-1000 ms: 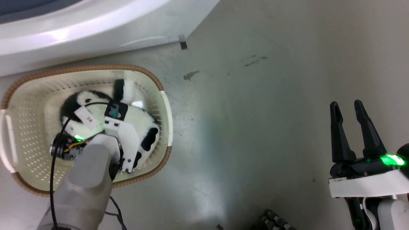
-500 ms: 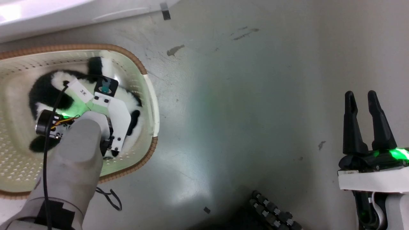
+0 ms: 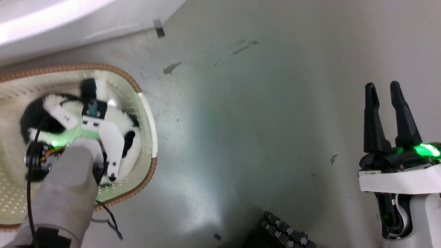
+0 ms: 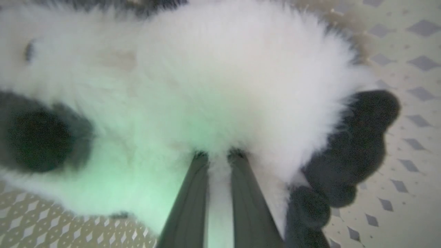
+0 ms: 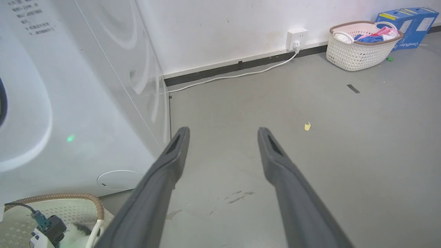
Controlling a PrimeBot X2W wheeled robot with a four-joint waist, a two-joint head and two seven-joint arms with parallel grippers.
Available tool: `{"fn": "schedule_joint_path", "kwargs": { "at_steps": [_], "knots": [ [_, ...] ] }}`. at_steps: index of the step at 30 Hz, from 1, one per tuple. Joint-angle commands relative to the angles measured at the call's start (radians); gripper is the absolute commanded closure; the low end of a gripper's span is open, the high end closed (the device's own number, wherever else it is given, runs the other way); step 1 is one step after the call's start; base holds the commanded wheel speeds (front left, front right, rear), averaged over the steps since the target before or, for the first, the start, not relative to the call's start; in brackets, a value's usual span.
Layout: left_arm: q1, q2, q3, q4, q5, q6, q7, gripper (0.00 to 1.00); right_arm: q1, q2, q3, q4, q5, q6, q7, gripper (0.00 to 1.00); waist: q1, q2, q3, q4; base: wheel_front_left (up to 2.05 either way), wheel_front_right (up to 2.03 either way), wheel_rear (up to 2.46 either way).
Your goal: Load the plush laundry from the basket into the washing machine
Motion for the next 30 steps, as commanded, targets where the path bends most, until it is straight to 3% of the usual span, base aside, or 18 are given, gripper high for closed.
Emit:
{"fn": "schedule_joint_path", "kwargs": {
  "at_steps": [1,10,15,24,30],
  "knots": [
    [0.028,0.010,0.004,0.013,-0.004,0.007,-0.007,1.00,-0.014,-0.001,-0.005,0.004,-0.009,-0.001,-0.004,0.00,0.0000,-0.0001,-0.043,0.003,0.00,0.00,0.00],
    [0.121,-0.071,0.046,-0.006,-0.076,-0.007,-0.199,1.00,0.045,-0.001,-0.058,0.000,-0.113,-0.001,-0.004,0.00,0.0000,-0.0001,-0.253,0.114,0.00,0.00,0.00],
    [0.178,-0.122,0.051,-0.010,-0.102,-0.043,-0.304,1.00,0.100,-0.001,-0.090,-0.007,-0.161,-0.001,-0.004,0.00,0.0000,-0.0001,-0.367,0.190,0.00,0.00,0.00],
    [0.286,-0.165,0.048,-0.023,-0.128,-0.080,-0.481,1.00,0.166,-0.001,-0.108,-0.021,-0.223,-0.001,-0.004,0.00,0.0000,-0.0001,-0.545,0.283,0.00,0.00,0.00],
    [0.345,-0.186,0.045,-0.110,-0.129,-0.073,-0.526,1.00,0.209,-0.001,-0.121,-0.024,-0.240,-0.001,-0.004,0.00,0.0000,-0.0001,-0.611,0.326,0.00,0.00,0.00]
  ]
}}
